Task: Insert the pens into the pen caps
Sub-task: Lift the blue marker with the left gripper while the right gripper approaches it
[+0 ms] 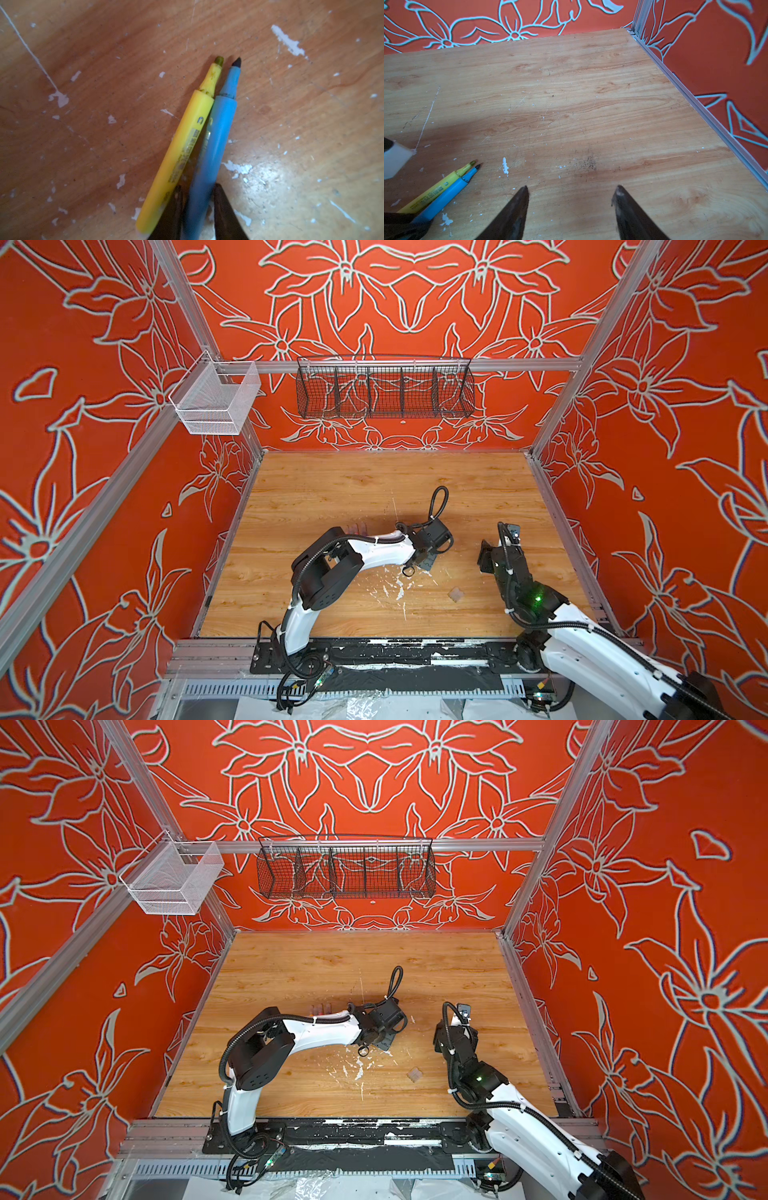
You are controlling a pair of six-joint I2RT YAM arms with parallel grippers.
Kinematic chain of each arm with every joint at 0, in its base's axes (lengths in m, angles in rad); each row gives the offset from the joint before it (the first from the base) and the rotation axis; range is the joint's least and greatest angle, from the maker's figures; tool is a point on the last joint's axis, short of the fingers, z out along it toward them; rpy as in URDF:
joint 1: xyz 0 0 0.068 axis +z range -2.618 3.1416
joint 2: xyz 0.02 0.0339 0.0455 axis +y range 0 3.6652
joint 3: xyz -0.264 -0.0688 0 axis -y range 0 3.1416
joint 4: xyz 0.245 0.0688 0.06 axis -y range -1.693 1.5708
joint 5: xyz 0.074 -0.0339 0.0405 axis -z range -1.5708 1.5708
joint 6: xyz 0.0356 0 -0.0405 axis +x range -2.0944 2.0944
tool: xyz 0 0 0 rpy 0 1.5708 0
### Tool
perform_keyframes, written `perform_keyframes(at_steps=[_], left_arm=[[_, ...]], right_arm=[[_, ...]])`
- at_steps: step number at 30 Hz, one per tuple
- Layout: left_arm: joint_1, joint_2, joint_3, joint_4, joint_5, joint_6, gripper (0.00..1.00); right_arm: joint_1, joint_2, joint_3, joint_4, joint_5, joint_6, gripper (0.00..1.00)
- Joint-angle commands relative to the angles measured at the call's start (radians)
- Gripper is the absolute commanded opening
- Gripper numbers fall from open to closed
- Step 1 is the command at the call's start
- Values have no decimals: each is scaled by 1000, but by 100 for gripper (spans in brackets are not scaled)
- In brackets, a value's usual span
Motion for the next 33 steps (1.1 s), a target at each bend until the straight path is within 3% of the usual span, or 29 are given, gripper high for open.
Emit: perform_keyframes(at_steps=[1,13,21,26,30,33], left_arm=[[-5,48,30,-56,3,1,24],[-5,49,35,-87,26,-14,10],[-5,-75,6,-69,98,-23,0],[-7,-263,-149,64,138,-42,0],[-7,-391,-280,189,226,-50,0],[-7,-435,-305,204,257,-59,0]], right_arm=[[-2,-4,19,8,-1,-2,67],[-3,-2,19,9,-3,-2,67],[-2,21,44,-21,-6,19,67],[-2,37,116,-151,-132,118,59],[-2,-14,160,-210,-323,193,59],[2,-79,137,-147,-490,259,60]])
